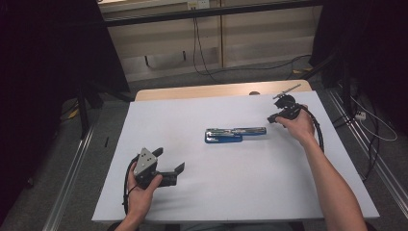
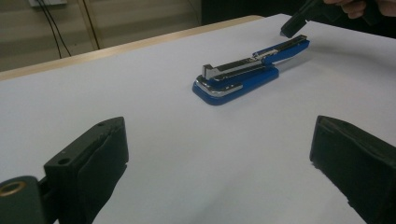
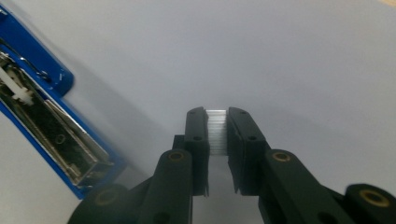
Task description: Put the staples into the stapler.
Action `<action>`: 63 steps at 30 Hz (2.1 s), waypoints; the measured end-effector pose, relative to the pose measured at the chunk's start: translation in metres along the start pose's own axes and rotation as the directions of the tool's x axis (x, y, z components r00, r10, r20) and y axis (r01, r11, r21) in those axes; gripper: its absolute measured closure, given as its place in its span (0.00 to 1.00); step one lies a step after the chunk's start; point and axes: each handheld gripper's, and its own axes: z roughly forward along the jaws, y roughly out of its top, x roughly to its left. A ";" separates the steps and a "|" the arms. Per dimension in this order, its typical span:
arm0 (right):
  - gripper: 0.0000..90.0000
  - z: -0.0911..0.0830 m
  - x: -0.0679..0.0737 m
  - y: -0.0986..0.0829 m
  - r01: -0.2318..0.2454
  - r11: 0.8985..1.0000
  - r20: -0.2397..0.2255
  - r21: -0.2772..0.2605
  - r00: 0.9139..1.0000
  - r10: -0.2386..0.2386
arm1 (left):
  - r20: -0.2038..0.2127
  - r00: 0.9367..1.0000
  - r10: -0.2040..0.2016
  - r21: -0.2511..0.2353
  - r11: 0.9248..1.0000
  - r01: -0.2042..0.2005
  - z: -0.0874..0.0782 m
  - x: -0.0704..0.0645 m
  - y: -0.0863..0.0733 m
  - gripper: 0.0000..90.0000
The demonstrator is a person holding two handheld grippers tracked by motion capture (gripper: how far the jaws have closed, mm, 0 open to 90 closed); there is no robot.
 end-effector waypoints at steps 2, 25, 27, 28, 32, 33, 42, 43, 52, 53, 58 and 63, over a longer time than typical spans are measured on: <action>0.88 -0.003 0.002 0.002 0.005 1.000 0.000 -0.013 1.000 -0.005 | -0.003 1.000 -0.003 0.009 1.000 0.003 0.001 0.000 -0.001 0.05; 0.88 -0.016 0.040 0.020 0.119 0.981 -0.075 -0.151 0.988 -0.131 | -0.013 1.000 -0.015 0.021 1.000 0.015 0.004 0.005 -0.003 0.05; 0.88 -0.016 0.042 0.021 0.124 0.980 -0.082 -0.158 0.987 -0.138 | -0.012 1.000 -0.015 0.020 1.000 0.015 0.004 0.005 -0.003 0.05; 0.88 -0.016 0.043 0.021 0.125 0.979 -0.088 -0.162 0.986 -0.141 | -0.013 1.000 -0.015 0.020 1.000 0.015 0.004 0.005 -0.003 0.05; 0.88 -0.018 0.048 0.023 0.139 0.975 -0.100 -0.174 0.982 -0.158 | -0.012 1.000 -0.015 0.020 1.000 0.015 0.004 0.005 -0.003 0.05; 0.88 -0.019 0.049 0.024 0.142 0.974 -0.103 -0.175 0.981 -0.162 | -0.012 1.000 -0.014 0.021 1.000 0.015 0.004 0.005 -0.003 0.05; 0.88 -0.018 0.062 0.031 0.176 0.968 -0.125 -0.176 0.972 -0.200 | -0.011 1.000 -0.016 0.015 1.000 0.016 0.003 0.004 -0.002 0.05; 0.88 -0.018 0.064 0.032 0.183 0.967 -0.127 -0.175 0.970 -0.207 | -0.012 1.000 -0.017 0.016 1.000 0.017 0.003 0.004 -0.002 0.05; 0.88 -0.013 0.078 0.038 0.204 0.962 -0.167 -0.184 0.958 -0.235 | -0.014 1.000 -0.019 0.017 1.000 0.019 0.003 0.006 -0.003 0.05; 0.88 -0.013 0.079 0.039 0.213 0.959 -0.168 -0.185 0.955 -0.245 | -0.014 1.000 -0.020 0.016 1.000 0.020 0.003 0.006 -0.003 0.05; 0.88 -0.011 0.084 0.041 0.224 0.957 -0.178 -0.181 0.950 -0.256 | -0.011 1.000 -0.025 0.017 1.000 0.025 0.003 0.007 -0.003 0.05; 0.88 -0.009 0.089 0.044 0.236 0.954 -0.192 -0.184 0.943 -0.270 | -0.011 1.000 -0.026 0.016 1.000 0.026 0.003 0.007 -0.003 0.05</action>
